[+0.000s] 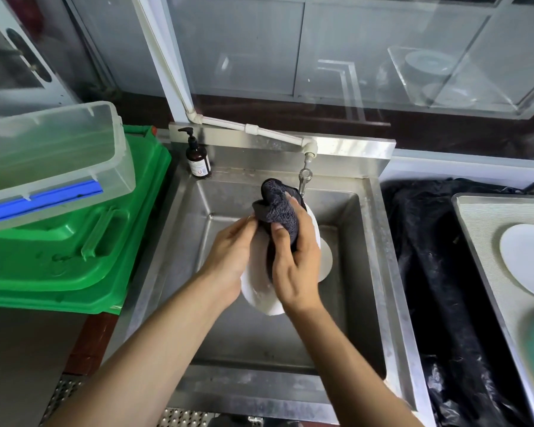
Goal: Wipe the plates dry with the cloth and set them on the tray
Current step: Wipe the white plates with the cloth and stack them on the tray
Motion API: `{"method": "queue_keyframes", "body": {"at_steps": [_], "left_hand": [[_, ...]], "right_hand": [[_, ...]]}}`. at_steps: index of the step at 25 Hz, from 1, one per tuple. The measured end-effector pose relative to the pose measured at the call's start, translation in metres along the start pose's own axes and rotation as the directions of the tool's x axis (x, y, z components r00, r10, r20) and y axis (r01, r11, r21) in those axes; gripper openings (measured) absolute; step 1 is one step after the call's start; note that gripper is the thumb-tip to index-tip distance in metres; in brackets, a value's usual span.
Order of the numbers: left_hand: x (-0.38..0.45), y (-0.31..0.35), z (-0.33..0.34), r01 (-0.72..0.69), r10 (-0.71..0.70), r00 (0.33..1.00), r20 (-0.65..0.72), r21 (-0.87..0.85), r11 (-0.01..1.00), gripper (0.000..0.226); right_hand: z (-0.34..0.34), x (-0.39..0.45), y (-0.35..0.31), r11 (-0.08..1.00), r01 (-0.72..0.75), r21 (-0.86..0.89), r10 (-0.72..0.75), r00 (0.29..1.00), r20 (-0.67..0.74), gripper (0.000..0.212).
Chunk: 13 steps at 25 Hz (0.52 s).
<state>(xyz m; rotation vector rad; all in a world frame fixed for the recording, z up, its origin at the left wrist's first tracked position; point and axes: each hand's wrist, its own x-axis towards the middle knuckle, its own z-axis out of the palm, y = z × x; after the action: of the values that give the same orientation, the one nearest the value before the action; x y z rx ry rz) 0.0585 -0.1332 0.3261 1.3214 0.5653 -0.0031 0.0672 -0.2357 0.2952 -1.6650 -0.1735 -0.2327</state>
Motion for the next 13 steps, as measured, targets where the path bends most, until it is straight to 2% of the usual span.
{"method": "queue_keyframes", "body": {"at_steps": [3,5,8,11,13], "left_hand": [[-0.001,0.006,0.005,0.099,-0.101,0.994,-0.027,-0.085,0.992,0.029],[0.001,0.012,0.005,0.161,-0.165,0.986,-0.014,-0.134,0.978,0.026],[0.007,0.023,0.001,0.217,-0.216,0.976,0.032,-0.248,0.944,0.051],[0.008,0.032,0.000,0.266,-0.282,0.959,-0.013,-0.296,0.917,0.059],[0.013,0.031,0.000,0.250,-0.276,0.960,-0.048,-0.295,0.922,0.056]], "right_hand": [[0.008,-0.009,-0.002,0.989,-0.084,0.123,0.093,0.994,-0.062,0.051],[0.011,-0.022,-0.003,0.988,-0.080,0.132,0.087,0.995,-0.052,0.049],[0.013,-0.050,0.003,0.995,0.075,0.066,-0.075,0.997,-0.002,0.045],[0.010,-0.072,0.020,0.966,0.253,-0.059,-0.248,0.966,0.079,0.050],[0.006,-0.083,0.030,0.974,0.219,-0.064,-0.217,0.976,0.034,0.051]]}}
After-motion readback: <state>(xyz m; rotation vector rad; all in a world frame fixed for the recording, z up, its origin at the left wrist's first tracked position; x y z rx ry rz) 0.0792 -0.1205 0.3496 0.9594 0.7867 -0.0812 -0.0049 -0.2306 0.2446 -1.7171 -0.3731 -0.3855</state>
